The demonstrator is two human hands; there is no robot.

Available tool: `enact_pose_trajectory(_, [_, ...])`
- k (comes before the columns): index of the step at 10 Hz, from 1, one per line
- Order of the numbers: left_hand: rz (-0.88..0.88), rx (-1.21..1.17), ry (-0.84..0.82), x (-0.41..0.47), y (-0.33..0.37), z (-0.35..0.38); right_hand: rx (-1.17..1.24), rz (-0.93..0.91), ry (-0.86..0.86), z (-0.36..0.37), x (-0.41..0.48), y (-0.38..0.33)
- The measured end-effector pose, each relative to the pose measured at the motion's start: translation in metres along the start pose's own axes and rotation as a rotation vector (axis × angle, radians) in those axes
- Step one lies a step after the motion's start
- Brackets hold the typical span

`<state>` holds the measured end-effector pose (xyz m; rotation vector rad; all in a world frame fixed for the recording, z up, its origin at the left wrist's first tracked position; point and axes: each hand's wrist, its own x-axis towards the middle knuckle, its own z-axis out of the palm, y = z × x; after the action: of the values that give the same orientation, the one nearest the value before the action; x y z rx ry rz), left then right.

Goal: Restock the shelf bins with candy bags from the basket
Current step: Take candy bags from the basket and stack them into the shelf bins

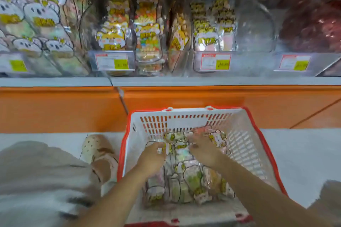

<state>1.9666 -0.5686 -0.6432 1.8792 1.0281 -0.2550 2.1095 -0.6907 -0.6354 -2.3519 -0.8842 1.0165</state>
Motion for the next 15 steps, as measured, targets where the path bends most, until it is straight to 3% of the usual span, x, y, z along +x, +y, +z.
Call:
enact_pose_trajectory(1, [-0.111, -0.041, -0.039, 0.014, -0.034, 0.015, 0.042, 0.115, -0.27, 0.054, 0.021, 0.019])
enact_pose_trajectory(4, [-0.394, -0.423, 0.1, 0.031, -0.056, 0.022, -0.239, 0.034, -0.444, 0.132, 0.065, 0.018])
enact_pose_trajectory(5, [-0.486, -0.499, 0.129, 0.038, -0.063, 0.025, -0.364, 0.045, -0.402, 0.141, 0.07, 0.021])
enact_pose_trajectory(6, [-0.507, -0.521, 0.147, 0.037, -0.058, 0.023, -0.323, 0.058, -0.393, 0.135, 0.07, 0.019])
enact_pose_trajectory(8, [-0.477, -0.515, 0.073, 0.034, -0.057, 0.027, 0.033, 0.058, -0.411, 0.106, 0.053, 0.024])
enact_pose_trajectory(9, [-0.341, -0.441, -0.068, 0.03, -0.057, 0.029, 0.28, 0.115, -0.376, 0.087, 0.041, 0.028])
enact_pose_trajectory(10, [-0.256, -0.45, -0.096, 0.03, -0.059, 0.03, 0.403, 0.141, -0.329, 0.076, 0.035, 0.033])
enact_pose_trajectory(12, [-0.247, -0.572, -0.093, 0.025, -0.053, 0.028, 0.618, 0.2, -0.195, 0.061, 0.022, 0.043])
enact_pose_trajectory(13, [-0.265, -0.689, -0.071, 0.024, -0.047, 0.028, 0.804, 0.237, -0.05, 0.054, 0.021, 0.046])
enact_pose_trajectory(15, [-0.238, -0.722, 0.028, 0.017, -0.04, 0.018, 1.038, 0.318, -0.036, 0.045, 0.023, 0.066])
